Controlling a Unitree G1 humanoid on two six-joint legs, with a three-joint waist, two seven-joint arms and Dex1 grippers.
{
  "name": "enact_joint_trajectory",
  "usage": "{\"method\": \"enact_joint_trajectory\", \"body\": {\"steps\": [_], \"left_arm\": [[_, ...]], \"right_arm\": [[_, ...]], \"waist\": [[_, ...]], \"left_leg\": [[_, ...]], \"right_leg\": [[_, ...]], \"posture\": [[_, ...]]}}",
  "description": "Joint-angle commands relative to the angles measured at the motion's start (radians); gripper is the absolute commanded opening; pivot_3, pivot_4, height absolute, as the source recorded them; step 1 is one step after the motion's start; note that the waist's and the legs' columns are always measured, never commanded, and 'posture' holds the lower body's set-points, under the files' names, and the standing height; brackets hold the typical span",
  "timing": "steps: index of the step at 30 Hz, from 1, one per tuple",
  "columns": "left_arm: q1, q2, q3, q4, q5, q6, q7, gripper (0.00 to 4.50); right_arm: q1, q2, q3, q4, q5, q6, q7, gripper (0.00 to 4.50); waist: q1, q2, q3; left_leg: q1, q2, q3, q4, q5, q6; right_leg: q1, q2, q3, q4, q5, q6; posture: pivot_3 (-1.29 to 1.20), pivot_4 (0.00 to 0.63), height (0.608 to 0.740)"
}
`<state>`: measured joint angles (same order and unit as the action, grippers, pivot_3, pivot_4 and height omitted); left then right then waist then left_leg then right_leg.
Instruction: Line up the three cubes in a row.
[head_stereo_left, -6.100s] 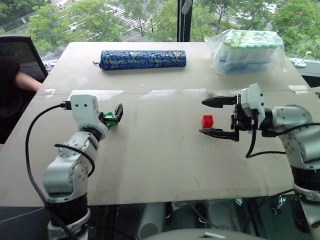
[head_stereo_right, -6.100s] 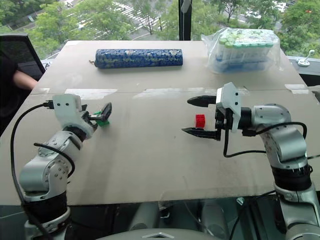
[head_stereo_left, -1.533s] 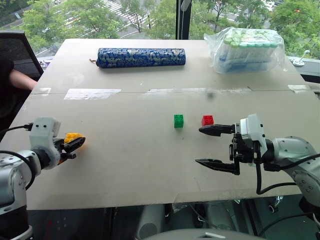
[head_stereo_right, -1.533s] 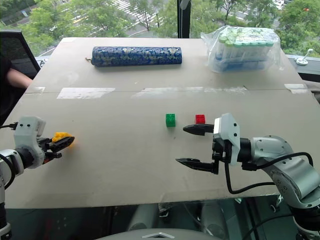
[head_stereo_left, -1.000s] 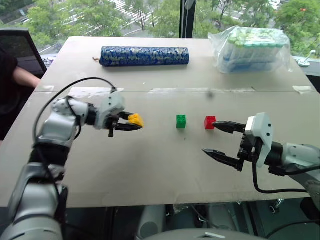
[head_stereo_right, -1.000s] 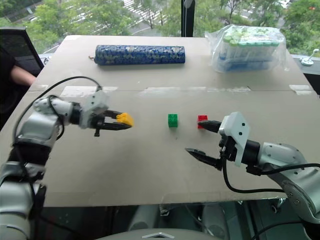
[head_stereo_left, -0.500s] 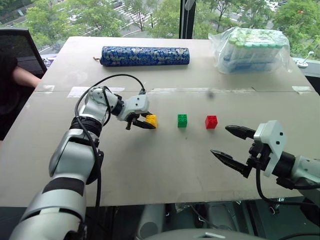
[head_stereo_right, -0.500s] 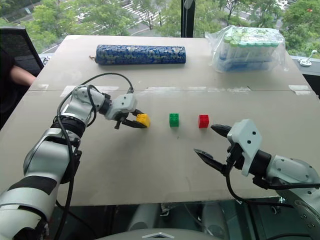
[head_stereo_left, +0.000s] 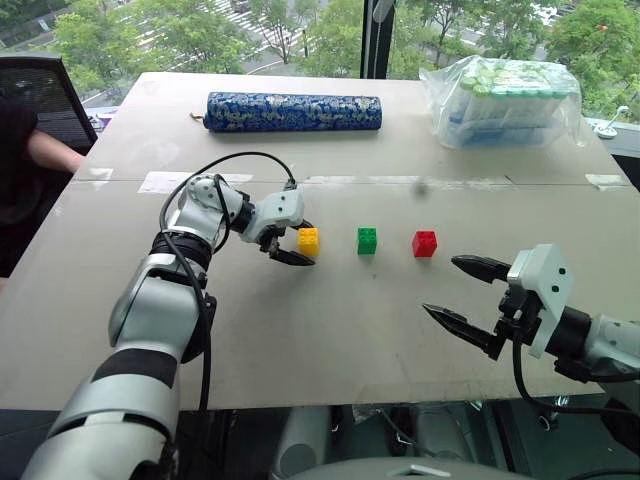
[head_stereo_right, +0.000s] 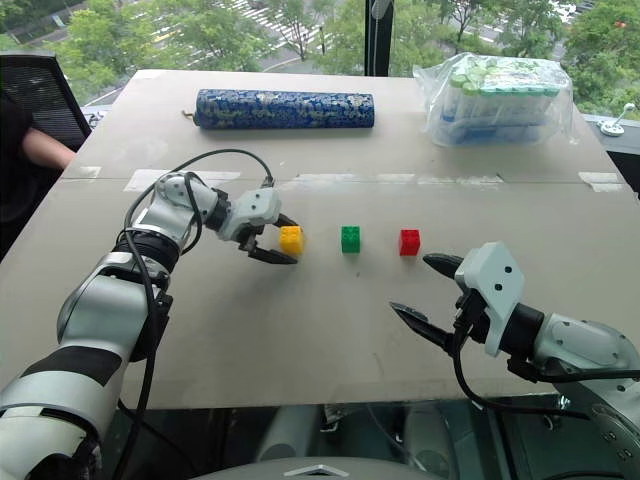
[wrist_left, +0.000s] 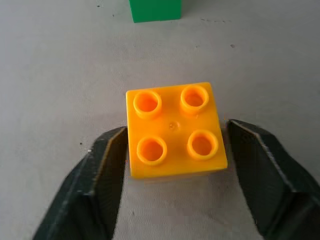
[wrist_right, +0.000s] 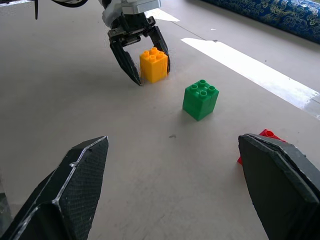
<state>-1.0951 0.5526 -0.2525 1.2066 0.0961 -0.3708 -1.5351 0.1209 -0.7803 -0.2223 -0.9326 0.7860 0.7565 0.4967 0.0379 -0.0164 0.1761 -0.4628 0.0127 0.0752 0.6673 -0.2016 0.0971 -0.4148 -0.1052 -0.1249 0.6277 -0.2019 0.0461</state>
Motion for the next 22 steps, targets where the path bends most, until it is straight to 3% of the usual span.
{"method": "enact_joint_trajectory", "body": {"steps": [1,4,6,11,13,17,22], "left_arm": [[0.006,0.031,0.062,-0.078,-0.054,0.061,-0.034,4.10],[0.109,0.098,0.131,-0.293,-0.148,0.219,-0.071,4.10],[0.249,0.155,0.192,-0.561,-0.229,0.396,-0.045,4.10],[0.660,0.232,0.451,-1.227,-0.437,0.881,0.220,4.10],[0.828,0.209,0.582,-1.431,-0.518,1.017,0.329,4.10],[1.133,0.122,0.745,-1.696,-0.599,1.110,0.467,4.10],[1.412,0.029,0.837,-1.832,-0.659,1.097,0.546,4.10]], "right_arm": [[0.015,-0.017,-0.049,-0.011,0.001,-0.026,0.022,4.29],[0.038,-0.026,-0.071,0.016,-0.016,-0.046,0.057,4.29],[0.066,-0.038,-0.093,0.044,-0.034,-0.065,0.093,4.29],[0.145,-0.049,-0.152,0.143,-0.085,-0.132,0.191,4.29],[0.180,-0.049,-0.167,0.190,-0.114,-0.170,0.237,4.29],[0.246,-0.042,-0.225,0.293,-0.157,-0.247,0.319,4.29],[0.353,-0.048,-0.311,0.369,-0.199,-0.324,0.426,4.29]], "waist": [[-0.001,0.000,0.000],[-0.005,0.000,0.000],[-0.021,0.000,0.000],[-0.033,0.001,0.000],[-0.027,0.002,0.001],[-0.021,0.006,0.000],[-0.021,0.008,-0.001]], "left_leg": [[0.000,0.000,0.000,0.000,0.000,0.000],[-0.001,0.000,0.000,0.001,-0.001,0.001],[-0.001,0.000,0.000,0.000,-0.001,0.000],[-0.001,0.001,-0.001,0.000,0.001,-0.006],[0.000,0.001,-0.002,0.000,-0.002,-0.010],[0.005,0.001,-0.003,0.000,-0.004,-0.007],[0.010,0.001,-0.002,-0.003,-0.005,-0.007]], "right_leg": [[0.000,0.000,0.000,0.000,0.000,0.000],[0.000,0.000,0.000,0.000,0.003,-0.002],[0.000,-0.001,0.003,0.000,0.003,-0.003],[0.001,-0.004,0.006,-0.001,0.003,-0.002],[0.000,-0.004,0.006,-0.001,-0.001,-0.001],[0.004,-0.004,0.006,-0.001,-0.002,-0.002],[0.007,-0.005,0.010,-0.003,-0.002,-0.002]], "posture": [[0.00,0.150,0.740],[0.00,0.150,0.740],[0.00,0.150,0.740],[0.00,0.150,0.740],[0.00,0.150,0.740],[0.00,0.150,0.740],[0.00,0.150,0.740]]}}
